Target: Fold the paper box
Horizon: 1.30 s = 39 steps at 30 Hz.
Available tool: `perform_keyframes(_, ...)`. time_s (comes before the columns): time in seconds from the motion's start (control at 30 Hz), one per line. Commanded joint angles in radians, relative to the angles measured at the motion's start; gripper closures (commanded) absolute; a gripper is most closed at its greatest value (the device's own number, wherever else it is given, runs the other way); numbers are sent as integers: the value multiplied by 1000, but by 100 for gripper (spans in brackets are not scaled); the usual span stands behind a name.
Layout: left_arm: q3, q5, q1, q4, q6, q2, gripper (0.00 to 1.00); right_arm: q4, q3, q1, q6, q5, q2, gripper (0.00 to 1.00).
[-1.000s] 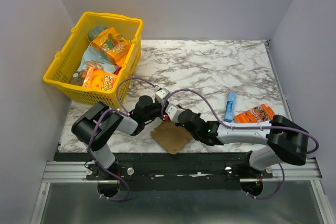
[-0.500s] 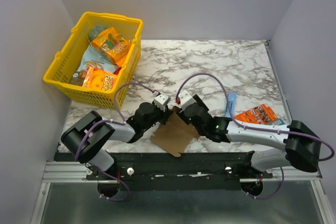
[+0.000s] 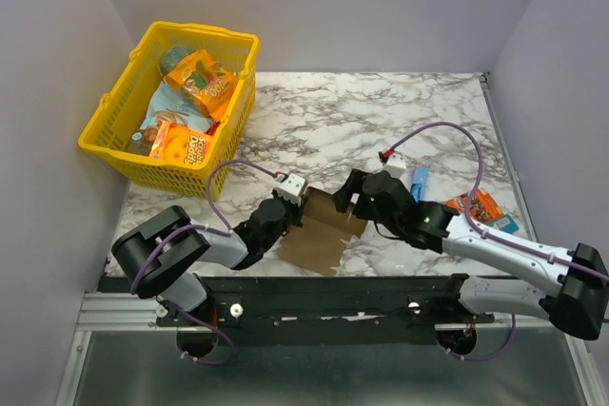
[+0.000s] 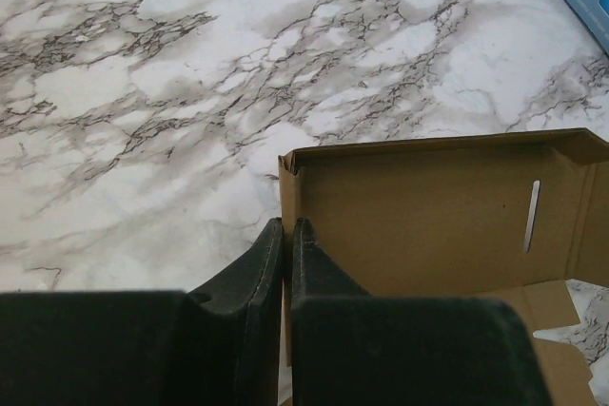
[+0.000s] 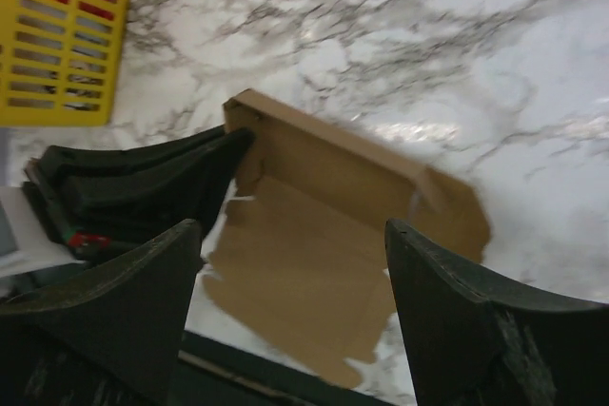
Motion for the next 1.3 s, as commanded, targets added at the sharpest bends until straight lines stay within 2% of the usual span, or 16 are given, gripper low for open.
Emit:
perform_keyframes(0.0,-21,-182,-48,104,37,-6,100,140,-45,-19,380,-249,40,15)
perform_keyframes(0.07,-32,-220,-71,132,47,-2,100,255,-95,-25,492,-271,62,16)
perform_keyframes(0.23,-64,-284,-112,228,68,7,100,300,-114,-48,630,-247,128,20)
perform_keyframes(0.33,-76,-307,-135,259,79,12,100,390,-172,-65,719,-211,135,25)
perform_keyframes(0.5,-78,-345,-175,284,102,32,100,413,-200,-102,762,-144,138,28)
perform_keyframes(0.77,-84,-391,-210,322,131,38,100,415,-188,-147,776,-129,186,33)
perform_keyframes(0.93,-84,-414,-229,342,152,43,100,412,-174,-154,781,-135,220,40)
perform_keyframes(1.07,-82,-429,-247,359,174,58,100,413,-169,-154,787,-132,236,48)
perform_keyframes(1.2,-78,-434,-252,360,177,64,100,412,-157,-156,786,-130,256,67)
perform_keyframes(1.27,-78,-429,-252,350,176,60,88,413,-151,-157,779,-124,269,72)
